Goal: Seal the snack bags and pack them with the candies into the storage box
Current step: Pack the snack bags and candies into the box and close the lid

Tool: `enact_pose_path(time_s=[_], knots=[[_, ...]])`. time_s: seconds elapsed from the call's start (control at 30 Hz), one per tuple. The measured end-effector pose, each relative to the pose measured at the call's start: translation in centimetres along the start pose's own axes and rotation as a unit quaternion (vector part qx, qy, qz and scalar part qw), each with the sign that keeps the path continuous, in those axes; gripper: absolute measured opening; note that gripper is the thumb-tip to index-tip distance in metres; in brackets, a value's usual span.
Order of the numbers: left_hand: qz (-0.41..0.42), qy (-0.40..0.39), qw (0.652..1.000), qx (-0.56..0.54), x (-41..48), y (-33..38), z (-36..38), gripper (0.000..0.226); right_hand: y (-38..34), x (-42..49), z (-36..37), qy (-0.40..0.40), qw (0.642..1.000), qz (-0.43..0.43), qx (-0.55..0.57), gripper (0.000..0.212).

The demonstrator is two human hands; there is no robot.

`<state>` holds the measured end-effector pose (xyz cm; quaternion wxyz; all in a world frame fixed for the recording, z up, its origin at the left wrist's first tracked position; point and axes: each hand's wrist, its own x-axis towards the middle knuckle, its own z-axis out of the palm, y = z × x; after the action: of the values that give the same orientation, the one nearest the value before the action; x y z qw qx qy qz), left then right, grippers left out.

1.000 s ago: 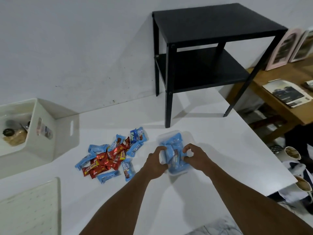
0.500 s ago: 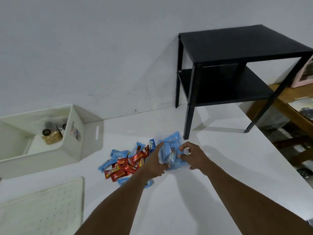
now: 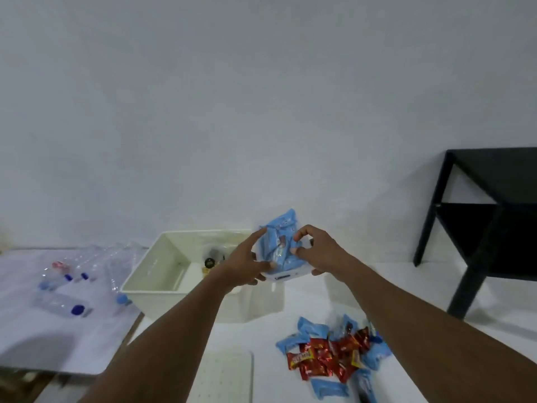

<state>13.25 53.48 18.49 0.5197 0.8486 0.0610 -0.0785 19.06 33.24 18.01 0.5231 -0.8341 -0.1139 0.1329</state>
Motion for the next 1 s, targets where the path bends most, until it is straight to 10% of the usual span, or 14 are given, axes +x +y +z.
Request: enact_pose_path(time_s=[0.47,1.0], knots=[[-0.108,0.030,0.994,0.007,-0.8,-15.3,-25.9,0.080,-10.3,10.3,27.7,-0.072,0.996,-0.014,-0.052,0.018],[-0.131,-0.038,0.991,-0.016,9.6,-28.1,-30.7,0.051,-4.8,20.5,39.7,-0.062,0.995,0.048,-0.053,0.018]])
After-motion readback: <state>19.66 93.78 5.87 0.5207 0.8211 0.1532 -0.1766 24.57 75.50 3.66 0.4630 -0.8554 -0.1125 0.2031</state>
